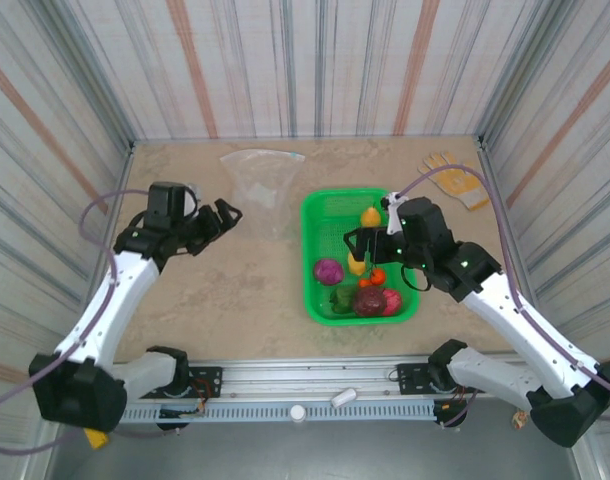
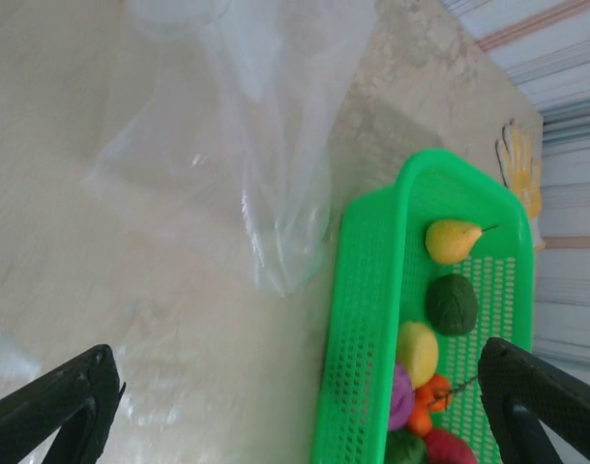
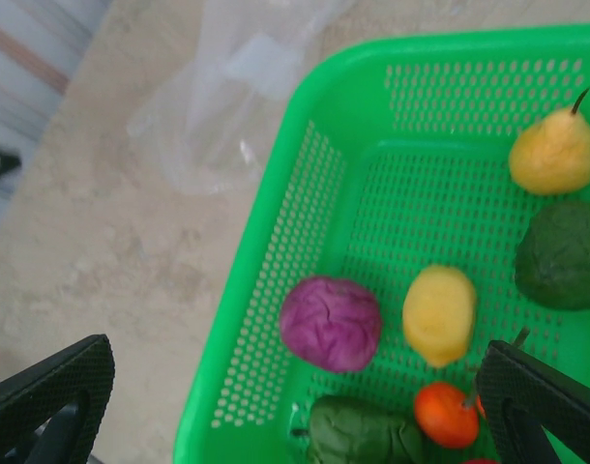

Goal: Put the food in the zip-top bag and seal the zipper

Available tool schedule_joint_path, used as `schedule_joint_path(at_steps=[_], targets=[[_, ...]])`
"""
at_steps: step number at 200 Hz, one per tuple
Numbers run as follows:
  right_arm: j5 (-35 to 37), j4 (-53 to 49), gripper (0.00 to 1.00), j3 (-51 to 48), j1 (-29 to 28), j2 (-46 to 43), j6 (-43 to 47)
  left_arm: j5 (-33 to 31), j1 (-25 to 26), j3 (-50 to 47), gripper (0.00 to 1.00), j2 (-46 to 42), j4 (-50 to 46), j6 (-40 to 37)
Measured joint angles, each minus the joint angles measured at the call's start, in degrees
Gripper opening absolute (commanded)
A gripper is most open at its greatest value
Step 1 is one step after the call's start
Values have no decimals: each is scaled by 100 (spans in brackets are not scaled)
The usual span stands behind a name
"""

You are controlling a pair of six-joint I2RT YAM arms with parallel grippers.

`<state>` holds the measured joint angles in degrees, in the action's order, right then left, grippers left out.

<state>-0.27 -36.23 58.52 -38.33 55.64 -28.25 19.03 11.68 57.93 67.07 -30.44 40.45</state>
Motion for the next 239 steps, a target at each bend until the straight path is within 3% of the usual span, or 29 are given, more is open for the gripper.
schedule_joint_path(at_steps=[34,89,137,171,204,239], targets=[[527,-262,95,39,-507,361,146,-63,17,787,87,1375,612,-514],[907,-485,95,413,-616,1080,391,-730,96,2649,81,3571,479,-1370],[778,-398,96,415,-476,1108,546,-769,236,2863,52,4538,284,-1790],[507,-205,91,415,-520,1108,728,-612,315,2667,27,4542,162,-1954],[452,-138,79,417,-756,1108,896,-507,431,1499,0,3729,138,-2044],[455,-94,76,400,-898,1058,927,-490,463,553,0,2514,7,-2127]])
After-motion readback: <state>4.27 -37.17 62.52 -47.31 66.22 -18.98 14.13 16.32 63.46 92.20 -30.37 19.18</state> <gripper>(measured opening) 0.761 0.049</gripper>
